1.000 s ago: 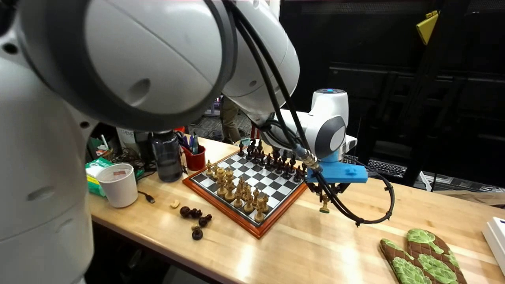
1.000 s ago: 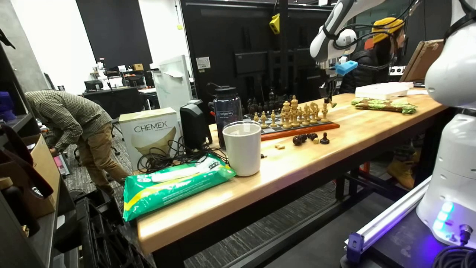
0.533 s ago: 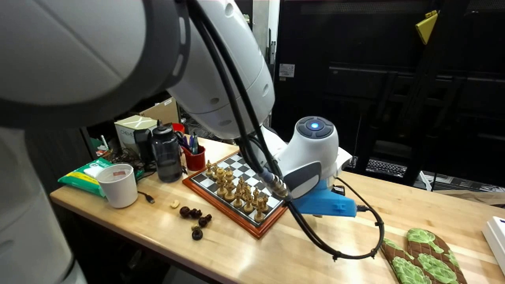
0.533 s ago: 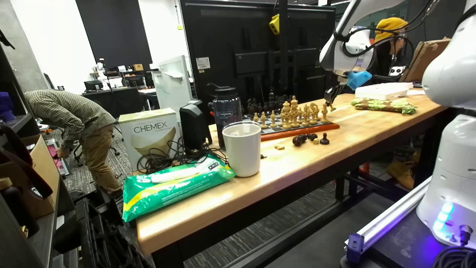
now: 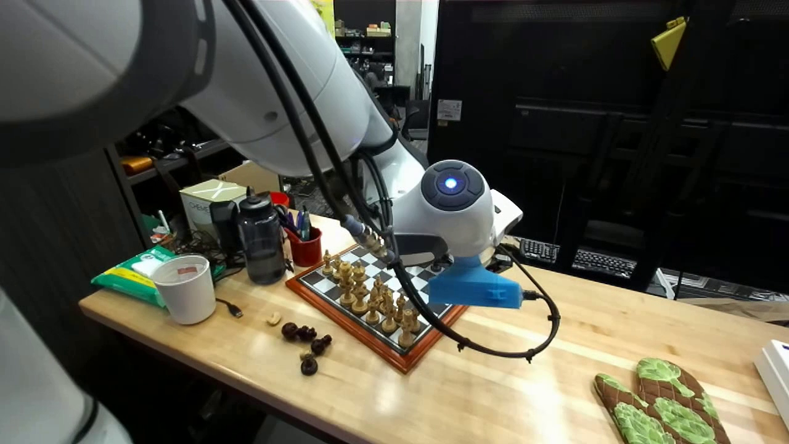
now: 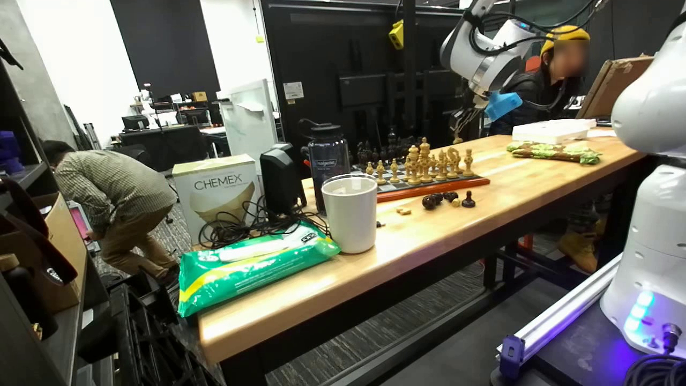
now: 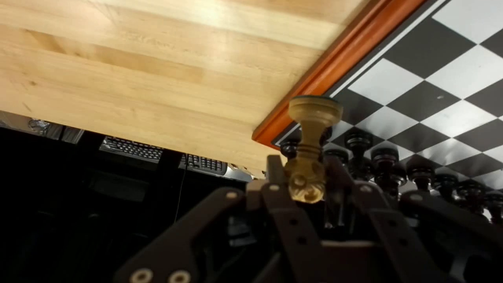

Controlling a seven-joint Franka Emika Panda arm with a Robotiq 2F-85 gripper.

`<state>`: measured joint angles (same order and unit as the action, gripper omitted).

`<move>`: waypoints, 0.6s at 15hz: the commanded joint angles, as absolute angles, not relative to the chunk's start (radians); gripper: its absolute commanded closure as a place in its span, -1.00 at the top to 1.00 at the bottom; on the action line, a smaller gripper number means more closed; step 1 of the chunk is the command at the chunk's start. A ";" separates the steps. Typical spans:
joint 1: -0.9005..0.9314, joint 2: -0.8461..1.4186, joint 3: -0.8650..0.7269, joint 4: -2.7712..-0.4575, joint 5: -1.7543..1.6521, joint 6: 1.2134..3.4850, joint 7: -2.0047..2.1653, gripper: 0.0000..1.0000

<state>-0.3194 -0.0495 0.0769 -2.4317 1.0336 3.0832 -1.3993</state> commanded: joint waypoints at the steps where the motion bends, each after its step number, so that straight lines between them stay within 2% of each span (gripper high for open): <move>1: -0.324 -0.058 0.019 -2.413 1.297 3.036 -1.674 -0.85; 9: -0.409 0.096 -0.088 -2.340 1.708 2.877 -2.179 -0.85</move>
